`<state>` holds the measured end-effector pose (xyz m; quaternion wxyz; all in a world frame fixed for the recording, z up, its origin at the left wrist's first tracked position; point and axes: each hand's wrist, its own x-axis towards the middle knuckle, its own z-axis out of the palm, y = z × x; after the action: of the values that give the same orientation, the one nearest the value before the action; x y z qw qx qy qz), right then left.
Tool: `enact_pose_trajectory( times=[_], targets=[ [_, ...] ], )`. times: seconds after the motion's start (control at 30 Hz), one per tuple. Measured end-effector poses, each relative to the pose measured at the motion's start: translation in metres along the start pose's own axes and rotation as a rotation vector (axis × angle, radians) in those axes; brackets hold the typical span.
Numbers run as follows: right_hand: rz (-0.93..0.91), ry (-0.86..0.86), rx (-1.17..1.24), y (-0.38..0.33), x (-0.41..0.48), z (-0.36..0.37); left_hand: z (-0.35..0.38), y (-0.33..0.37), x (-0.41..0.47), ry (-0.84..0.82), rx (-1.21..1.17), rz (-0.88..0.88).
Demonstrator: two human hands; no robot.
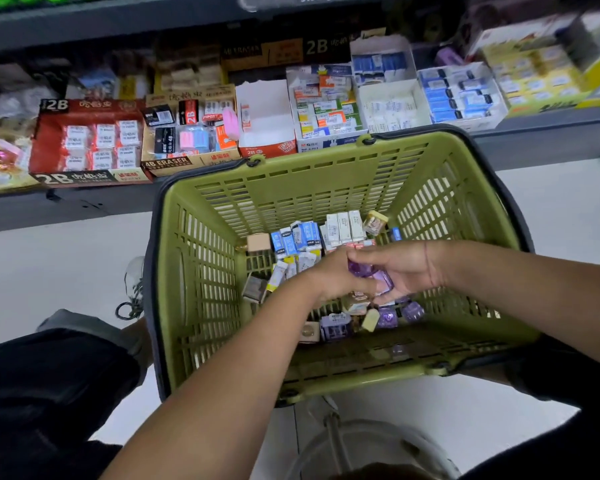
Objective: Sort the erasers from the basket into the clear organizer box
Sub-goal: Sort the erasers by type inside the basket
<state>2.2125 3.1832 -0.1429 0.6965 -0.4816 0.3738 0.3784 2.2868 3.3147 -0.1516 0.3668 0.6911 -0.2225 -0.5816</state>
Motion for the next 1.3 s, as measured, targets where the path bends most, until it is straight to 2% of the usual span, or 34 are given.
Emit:
enact_pose_trajectory(
  times=[0.13,0.33,0.47,0.53,0.7,0.77,0.93,1.1,1.3],
  targets=[
    [0.045,0.048,-0.059,0.004,-0.003,-0.016,0.015,-0.002,0.006,0.021,-0.002,0.072],
    [0.090,0.064,-0.074,0.006,-0.001,-0.018,0.013,-0.008,0.007,-0.019,0.067,-0.074],
    [0.016,0.141,-0.217,0.003,0.001,-0.024,-0.019,-0.012,-0.003,0.007,0.015,-0.130],
    [-0.001,0.173,-0.385,0.003,-0.002,-0.031,-0.042,-0.024,-0.010,0.025,0.118,-0.168],
    [0.076,0.251,-1.167,0.023,-0.005,-0.041,-0.081,-0.079,-0.032,0.078,0.354,-0.337],
    [0.123,0.232,-1.269,0.032,-0.001,-0.039,-0.087,-0.095,-0.040,0.065,0.383,-0.406],
    [0.204,0.153,-1.394,0.043,0.006,-0.030,-0.084,-0.107,-0.044,0.087,0.117,-0.495],
    [0.248,0.157,-1.596,0.042,0.004,-0.028,-0.081,-0.102,-0.045,0.089,-0.134,-0.523],
    [0.116,0.253,-1.506,0.009,-0.001,-0.027,-0.082,-0.101,-0.043,0.107,-0.246,-0.484]
  ],
)
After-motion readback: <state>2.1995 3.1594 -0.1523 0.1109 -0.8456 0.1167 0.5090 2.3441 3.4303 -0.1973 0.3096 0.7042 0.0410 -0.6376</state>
